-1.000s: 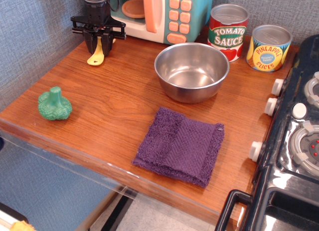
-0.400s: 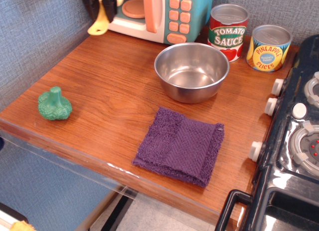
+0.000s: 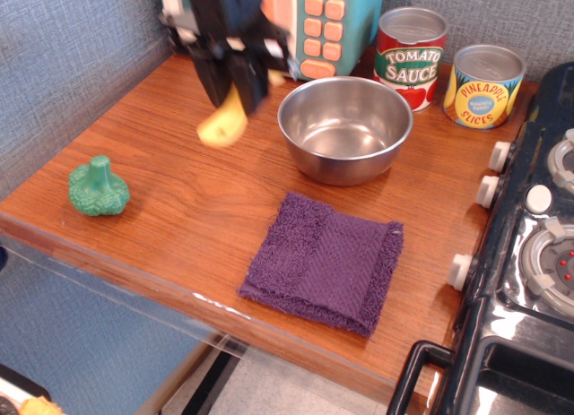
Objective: Place the brush on top of the purple towel.
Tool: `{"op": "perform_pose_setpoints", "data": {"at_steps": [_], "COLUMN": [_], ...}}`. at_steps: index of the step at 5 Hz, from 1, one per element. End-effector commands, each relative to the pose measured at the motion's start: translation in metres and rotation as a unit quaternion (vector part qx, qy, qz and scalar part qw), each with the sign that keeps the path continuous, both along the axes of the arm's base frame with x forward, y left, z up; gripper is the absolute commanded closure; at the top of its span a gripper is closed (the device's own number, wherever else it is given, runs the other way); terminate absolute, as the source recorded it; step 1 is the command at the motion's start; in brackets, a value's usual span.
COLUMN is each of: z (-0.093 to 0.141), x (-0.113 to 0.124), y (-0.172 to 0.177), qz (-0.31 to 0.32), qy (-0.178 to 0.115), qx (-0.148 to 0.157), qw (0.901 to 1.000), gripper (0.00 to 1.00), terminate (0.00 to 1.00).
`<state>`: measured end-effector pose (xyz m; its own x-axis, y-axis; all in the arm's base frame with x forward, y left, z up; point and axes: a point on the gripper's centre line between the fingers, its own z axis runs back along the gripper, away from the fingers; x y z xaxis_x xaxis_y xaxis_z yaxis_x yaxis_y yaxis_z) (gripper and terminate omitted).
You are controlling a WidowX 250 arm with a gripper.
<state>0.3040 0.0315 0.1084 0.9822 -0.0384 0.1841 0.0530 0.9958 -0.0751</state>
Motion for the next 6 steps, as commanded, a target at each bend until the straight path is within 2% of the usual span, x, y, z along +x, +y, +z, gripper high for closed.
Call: {"op": "perform_pose_setpoints", "data": {"at_steps": [1,2,3,5,6], "z": [-0.016,-0.032,-0.044,-0.055,-0.056], "x": [-0.039,-0.036,-0.036,-0.042,-0.043], "y": [-0.031,-0.036,-0.044,-0.055,-0.055], "qz": [-0.026,-0.01,-0.024,-0.045,-0.041], "qy": [-0.008,-0.007,0.004,0.017,0.02], "qx": [0.021,0.028,0.032,0.031,0.03], "qw": [0.9994,0.9995,0.9992,0.9984,0.9985], "gripper": [1.0,1.0,1.0,1.0,0.0], "terminate": [0.0,0.0,0.0,0.0,0.0]}}
